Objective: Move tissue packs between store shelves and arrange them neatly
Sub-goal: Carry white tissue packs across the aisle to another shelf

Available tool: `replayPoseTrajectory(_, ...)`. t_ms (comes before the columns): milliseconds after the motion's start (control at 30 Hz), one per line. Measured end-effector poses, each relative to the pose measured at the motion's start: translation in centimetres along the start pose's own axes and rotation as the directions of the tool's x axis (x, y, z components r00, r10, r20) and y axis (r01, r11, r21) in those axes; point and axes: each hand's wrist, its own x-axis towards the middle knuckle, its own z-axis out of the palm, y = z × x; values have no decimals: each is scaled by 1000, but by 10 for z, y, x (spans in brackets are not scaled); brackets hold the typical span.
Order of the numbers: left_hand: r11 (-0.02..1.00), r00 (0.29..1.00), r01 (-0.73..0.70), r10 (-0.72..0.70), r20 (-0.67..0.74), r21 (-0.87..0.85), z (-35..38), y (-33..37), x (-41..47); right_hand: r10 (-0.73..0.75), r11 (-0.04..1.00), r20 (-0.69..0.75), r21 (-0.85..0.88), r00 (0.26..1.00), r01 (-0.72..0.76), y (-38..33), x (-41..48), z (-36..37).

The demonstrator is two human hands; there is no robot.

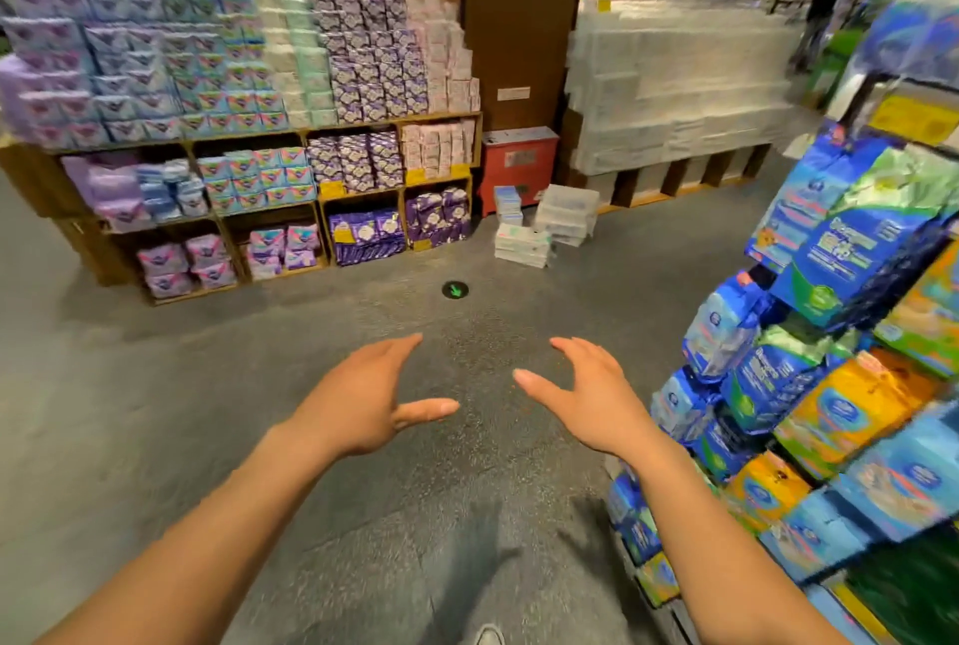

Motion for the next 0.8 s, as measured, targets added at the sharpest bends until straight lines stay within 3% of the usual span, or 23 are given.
replayPoseTrajectory(400,993,996,-12,23,88,-117,-21,-36,312,159,980,39,111,986,-163,47,280,-48)
replayPoseTrajectory(500,989,993,-25,41,107,-146,-16,-62,393,185,981,40,56,982,-187,54,359,-44)
replayPoseTrajectory(800,983,981,-175,180,75,-62,-57,-128,681,268,954,17,133,963,-267,42,608,-71)
